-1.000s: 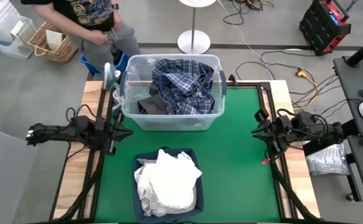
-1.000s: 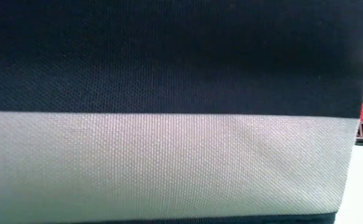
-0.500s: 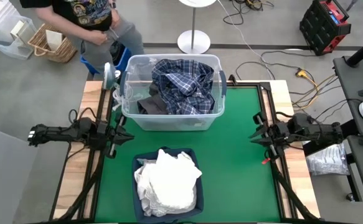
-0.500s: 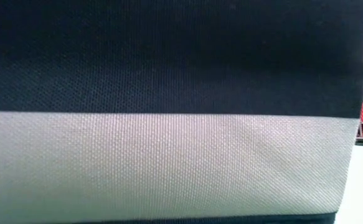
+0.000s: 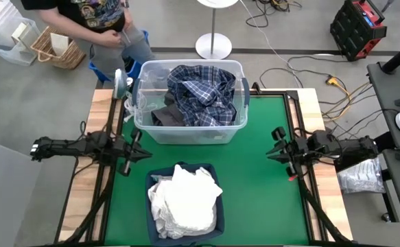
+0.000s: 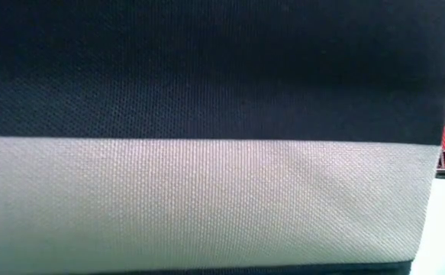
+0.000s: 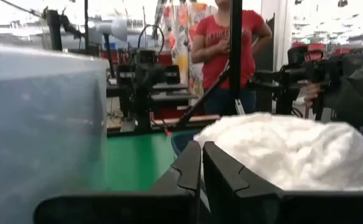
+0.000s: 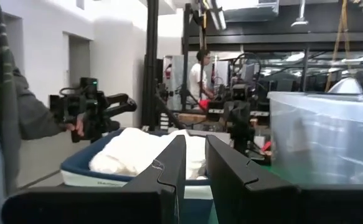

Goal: Sort clothes
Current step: Return to Home Position

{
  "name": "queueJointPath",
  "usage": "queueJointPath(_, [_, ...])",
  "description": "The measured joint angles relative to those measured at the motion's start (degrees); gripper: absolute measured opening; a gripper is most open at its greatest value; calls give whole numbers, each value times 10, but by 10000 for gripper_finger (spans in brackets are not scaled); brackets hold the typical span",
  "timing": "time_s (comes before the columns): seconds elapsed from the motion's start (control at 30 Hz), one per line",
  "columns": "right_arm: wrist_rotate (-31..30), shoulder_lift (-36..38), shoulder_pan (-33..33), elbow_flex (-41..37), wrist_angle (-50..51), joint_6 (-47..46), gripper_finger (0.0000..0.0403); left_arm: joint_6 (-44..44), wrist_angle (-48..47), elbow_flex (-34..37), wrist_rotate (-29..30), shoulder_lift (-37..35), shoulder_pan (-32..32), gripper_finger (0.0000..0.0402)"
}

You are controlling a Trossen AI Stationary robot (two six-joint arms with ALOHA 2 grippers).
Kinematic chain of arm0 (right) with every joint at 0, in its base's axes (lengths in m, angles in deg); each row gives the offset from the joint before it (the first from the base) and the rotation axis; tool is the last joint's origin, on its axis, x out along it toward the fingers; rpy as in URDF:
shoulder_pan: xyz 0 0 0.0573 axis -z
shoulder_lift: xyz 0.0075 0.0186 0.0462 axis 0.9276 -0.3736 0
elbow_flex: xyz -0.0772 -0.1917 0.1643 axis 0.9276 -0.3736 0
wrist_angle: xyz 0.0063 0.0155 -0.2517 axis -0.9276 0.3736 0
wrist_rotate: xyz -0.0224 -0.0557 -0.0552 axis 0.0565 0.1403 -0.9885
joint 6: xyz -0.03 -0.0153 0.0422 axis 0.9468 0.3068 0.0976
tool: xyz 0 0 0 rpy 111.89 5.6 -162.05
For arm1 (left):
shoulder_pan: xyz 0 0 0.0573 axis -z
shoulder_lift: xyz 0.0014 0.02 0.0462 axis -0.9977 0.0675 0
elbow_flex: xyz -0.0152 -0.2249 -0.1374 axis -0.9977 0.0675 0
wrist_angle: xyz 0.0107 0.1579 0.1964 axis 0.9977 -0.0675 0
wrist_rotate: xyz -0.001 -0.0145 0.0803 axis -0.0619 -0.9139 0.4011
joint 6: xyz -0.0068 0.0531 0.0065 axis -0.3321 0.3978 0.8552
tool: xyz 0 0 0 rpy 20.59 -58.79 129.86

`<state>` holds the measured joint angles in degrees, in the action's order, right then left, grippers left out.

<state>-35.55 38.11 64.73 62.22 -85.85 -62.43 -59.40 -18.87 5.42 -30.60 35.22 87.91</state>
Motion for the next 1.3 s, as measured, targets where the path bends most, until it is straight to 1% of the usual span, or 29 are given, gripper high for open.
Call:
queueJointPath(0.13, [-12, 0, 0, 0, 0, 11, 52, 1, -31, 0, 0, 1, 0, 0])
queueJointPath(0.27, [-29, -1, 0, 0, 1, 9, 52, -1, -35, 0, 0, 4, 0, 0])
queueJointPath(0.37, [-27, -1, 0, 0, 11, 22, 52, 2, -42, 0, 0, 4, 0, 0])
queueJointPath(0.53, [-22, 0, 0, 0, 9, 45, 52, 36, -61, 0, 16, 5, 0, 0])
queueJointPath(0.63, [-22, 0, 0, -1, 9, 44, 52, 37, -77, 0, 16, 5, 0, 0])
queueJointPath(0.87, [-22, -2, 0, -1, 15, 35, 52, 65, -78, 0, 16, 19, 0, 0])
queueJointPath(1.07, [-23, -4, 0, -1, 22, 12, 52, 64, -78, 0, 16, 27, 0, 0])
queueJointPath(1.3, [-23, -5, 0, -1, 22, 10, 52, 64, -79, 0, 16, 35, 0, 0])
